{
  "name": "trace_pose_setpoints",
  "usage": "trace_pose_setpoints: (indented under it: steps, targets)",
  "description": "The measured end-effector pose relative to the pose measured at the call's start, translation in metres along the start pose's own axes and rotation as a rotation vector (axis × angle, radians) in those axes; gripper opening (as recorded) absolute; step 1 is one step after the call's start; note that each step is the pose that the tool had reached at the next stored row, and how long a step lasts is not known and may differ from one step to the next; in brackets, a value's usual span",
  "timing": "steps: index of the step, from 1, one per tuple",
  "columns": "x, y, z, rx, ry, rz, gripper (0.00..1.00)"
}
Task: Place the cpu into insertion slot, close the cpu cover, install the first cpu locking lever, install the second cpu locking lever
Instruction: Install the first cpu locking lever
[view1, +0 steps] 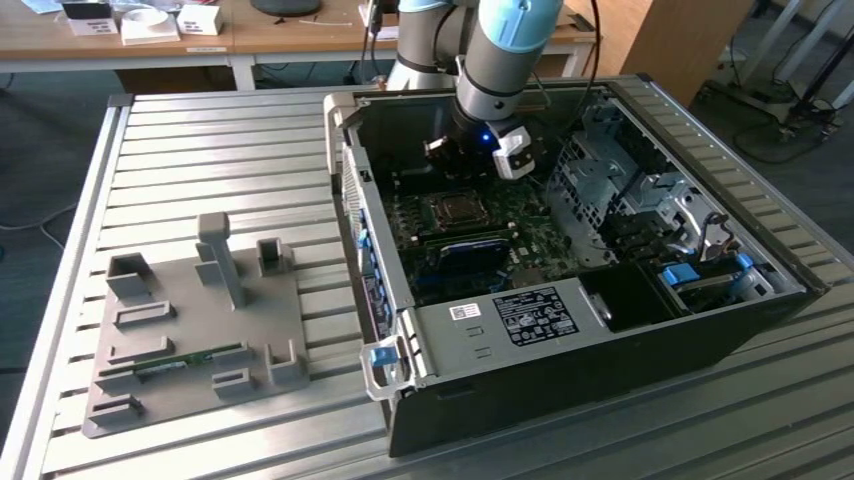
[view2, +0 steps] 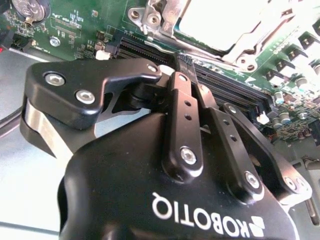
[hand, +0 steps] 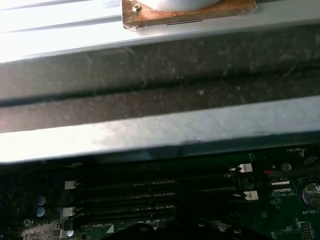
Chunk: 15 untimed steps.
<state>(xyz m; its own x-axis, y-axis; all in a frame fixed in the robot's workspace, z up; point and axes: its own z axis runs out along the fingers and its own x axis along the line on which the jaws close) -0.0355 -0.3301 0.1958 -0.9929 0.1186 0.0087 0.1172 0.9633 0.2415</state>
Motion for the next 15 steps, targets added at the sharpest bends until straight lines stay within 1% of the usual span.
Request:
trace_pose_setpoints:
  steps: [15]
  targets:
    - [-0.0001, -0.0006, 0.0026, -0.0002, -0.0002, 0.0, 0.11]
